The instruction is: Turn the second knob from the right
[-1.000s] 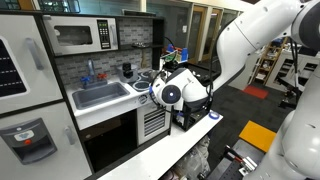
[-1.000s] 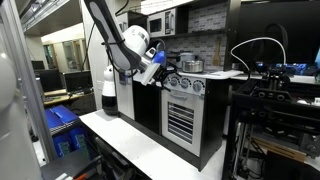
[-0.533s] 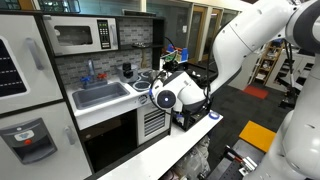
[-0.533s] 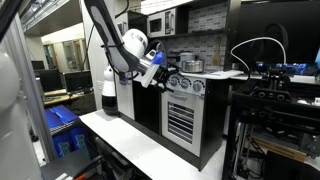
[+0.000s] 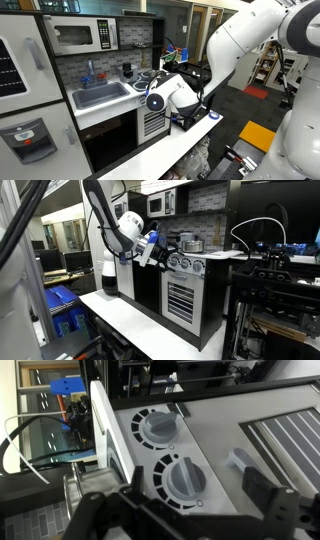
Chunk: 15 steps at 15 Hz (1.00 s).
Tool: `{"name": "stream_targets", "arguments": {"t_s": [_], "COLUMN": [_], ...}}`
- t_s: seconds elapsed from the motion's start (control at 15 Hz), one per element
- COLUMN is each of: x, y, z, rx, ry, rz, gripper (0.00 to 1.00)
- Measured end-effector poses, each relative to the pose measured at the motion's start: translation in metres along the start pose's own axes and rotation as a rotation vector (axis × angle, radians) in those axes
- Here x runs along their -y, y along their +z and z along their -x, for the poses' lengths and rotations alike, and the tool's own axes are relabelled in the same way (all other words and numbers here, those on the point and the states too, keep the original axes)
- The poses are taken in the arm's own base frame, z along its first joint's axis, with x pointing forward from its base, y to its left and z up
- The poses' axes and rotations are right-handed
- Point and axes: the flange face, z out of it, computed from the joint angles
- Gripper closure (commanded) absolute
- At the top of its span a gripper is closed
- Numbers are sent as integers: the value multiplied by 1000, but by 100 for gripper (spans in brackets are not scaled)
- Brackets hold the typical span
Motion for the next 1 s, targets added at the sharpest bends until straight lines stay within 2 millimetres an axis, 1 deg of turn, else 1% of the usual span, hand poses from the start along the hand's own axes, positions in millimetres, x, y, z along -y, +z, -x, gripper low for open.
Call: {"name": "stream_targets", "arguments": {"t_s": [0.2, 0.4, 0.8, 1.0], "x": [-2, 0, 9, 8], "y": [0, 3, 11, 14], "z": [-4, -8, -16, -20], "rx": [50, 74, 79, 76], "ry": [11, 18, 19, 23], "rz": [12, 9, -4, 0], "gripper": [0, 0, 0, 0]}}
